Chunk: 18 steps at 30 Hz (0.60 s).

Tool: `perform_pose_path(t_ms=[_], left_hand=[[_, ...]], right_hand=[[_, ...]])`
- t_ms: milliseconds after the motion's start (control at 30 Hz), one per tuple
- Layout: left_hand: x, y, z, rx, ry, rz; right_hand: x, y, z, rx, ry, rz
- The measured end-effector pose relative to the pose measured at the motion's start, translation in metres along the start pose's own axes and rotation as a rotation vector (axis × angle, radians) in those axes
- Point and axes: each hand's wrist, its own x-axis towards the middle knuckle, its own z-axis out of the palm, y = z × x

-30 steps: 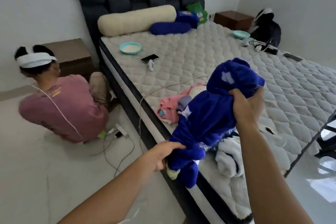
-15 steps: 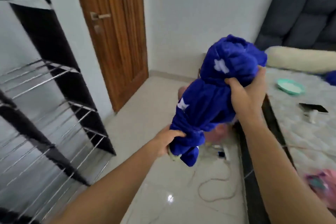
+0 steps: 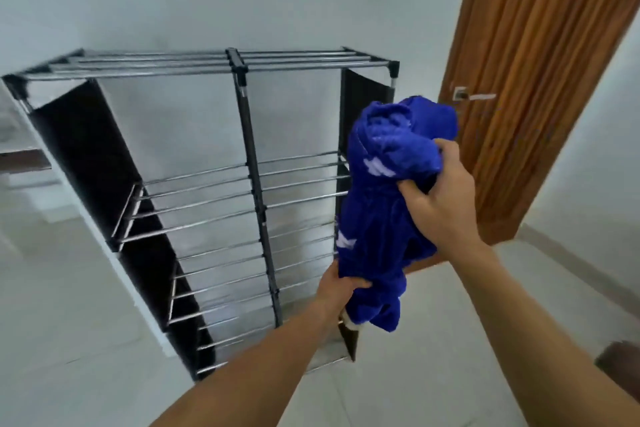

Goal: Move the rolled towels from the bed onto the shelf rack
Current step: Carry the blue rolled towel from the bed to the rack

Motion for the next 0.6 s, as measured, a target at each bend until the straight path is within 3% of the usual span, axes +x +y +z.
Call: perform_pose_path(t_ms=[333,600], left_hand=[[0.070,0.055,-0.019,-0.244,0.235,0.035],[0.115,0.118,-0.032,-0.141,0.095,-0.012]], right_hand=[[0.121,0.042,0.104,0.035,-0.204,-0.082],[0.186,0.073,0.173,-0.259,-0.362,-0.089]])
